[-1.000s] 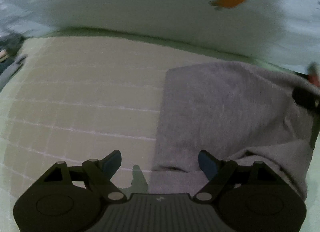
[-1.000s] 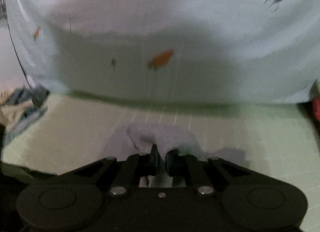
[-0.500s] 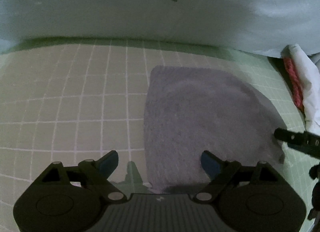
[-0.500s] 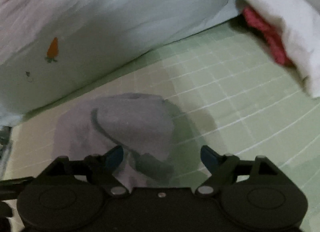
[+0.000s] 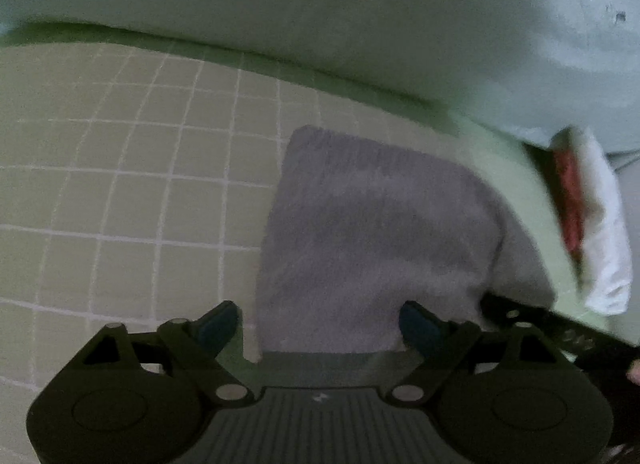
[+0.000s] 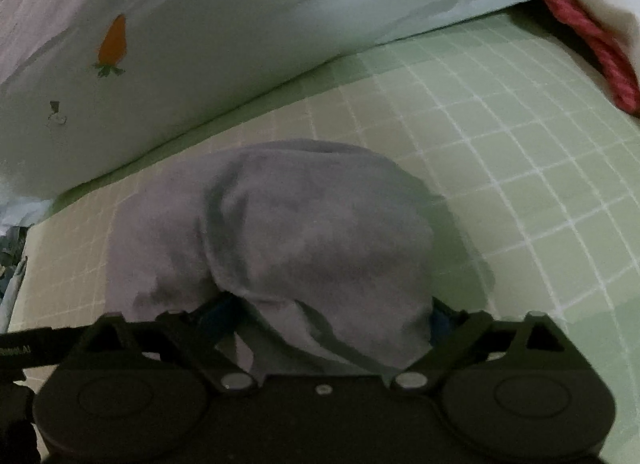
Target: Fold clothes
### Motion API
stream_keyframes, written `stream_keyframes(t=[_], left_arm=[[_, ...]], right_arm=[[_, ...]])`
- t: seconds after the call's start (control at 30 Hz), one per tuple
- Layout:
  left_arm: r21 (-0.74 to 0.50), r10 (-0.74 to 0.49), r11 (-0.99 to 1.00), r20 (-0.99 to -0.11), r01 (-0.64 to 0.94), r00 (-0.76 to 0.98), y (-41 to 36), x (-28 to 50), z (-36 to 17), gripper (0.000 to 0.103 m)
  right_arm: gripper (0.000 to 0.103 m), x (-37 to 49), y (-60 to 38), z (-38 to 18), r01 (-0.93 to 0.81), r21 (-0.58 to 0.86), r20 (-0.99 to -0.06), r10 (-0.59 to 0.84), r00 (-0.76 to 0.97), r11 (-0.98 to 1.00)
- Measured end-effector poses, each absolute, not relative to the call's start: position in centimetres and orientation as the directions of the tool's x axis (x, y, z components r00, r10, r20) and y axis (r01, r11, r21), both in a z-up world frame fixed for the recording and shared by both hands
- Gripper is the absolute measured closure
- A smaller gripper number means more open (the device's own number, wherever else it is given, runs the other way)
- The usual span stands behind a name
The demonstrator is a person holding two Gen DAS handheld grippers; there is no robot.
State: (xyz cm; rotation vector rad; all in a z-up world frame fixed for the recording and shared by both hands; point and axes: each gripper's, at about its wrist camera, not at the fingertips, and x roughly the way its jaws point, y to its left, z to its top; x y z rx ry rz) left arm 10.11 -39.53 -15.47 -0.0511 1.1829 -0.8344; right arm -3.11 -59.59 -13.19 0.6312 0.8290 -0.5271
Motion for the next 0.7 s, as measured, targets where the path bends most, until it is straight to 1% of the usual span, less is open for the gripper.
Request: stream_keyframes(t=[0.03,0.1,0.13,0.17,0.2,0.23,0.27,0.33,0.4,0.7], left_arm=[[-0.498,-0.631,0.684,-0.77,0.533,0.091,-39.6,10.3,-15.7,0.024],[-0.579,-0.684,0.648,-0.728,0.495,0.045,-39.8,10.6,-16.4,0.031],[-0.604,-0.699,0.636,-0.714,0.481,0.029,-40.0,10.6,-16.7,0.038],[-0.613,-0.705,0.631,-0.709,0.475,0.02,-40.2,10.4,-16.8,0.048],[-0.623,-0.71,0.626,-0.704,0.47,0.012,-40.5,10.3,-17.0,0.052],[-0.629,-0.716,0.619,-0.698,0.47,0.007,-40.6,10.0,-17.0,0.057],[-0.633,-0.723,0.61,-0.691,0.476,0.007,-40.7,9.7,-16.8,0.061],[-0.64,-0.735,0.593,-0.678,0.489,0.003,-40.7,8.9,-16.1,0.063],[-0.646,-0.745,0.576,-0.667,0.501,-0.004,-40.8,8.0,-15.4,0.064],[-0.655,-0.783,0.495,-0.621,0.572,-0.033,-42.1,2.5,-11.7,0.065]], right_arm=[[0.005,-2.9,-59.3,-13.2,0.653,0.295,-0.804,-0.188,0.565,0.697],[0.006,-2.4,-58.9,-13.1,0.653,0.291,-0.803,-0.193,0.564,0.699],[0.013,-2.2,-58.6,-13.0,0.646,0.296,-0.799,-0.188,0.571,0.703],[0.018,-2.0,-58.4,-12.9,0.638,0.302,-0.796,-0.182,0.578,0.708],[0.036,-1.7,-58.3,-12.9,0.625,0.312,-0.794,-0.165,0.585,0.716],[0.061,-1.5,-58.1,-12.7,0.613,0.325,-0.794,-0.144,0.591,0.72],[0.065,-1.5,-58.0,-12.6,0.618,0.33,-0.797,-0.141,0.588,0.713],[0.071,-1.5,-57.8,-12.3,0.628,0.339,-0.802,-0.134,0.583,0.7],[0.074,-1.9,-57.5,-11.7,0.633,0.346,-0.799,-0.136,0.586,0.693],[0.075,-9.0,-57.1,-7.9,0.644,0.376,-0.747,-0.193,0.636,0.666]])
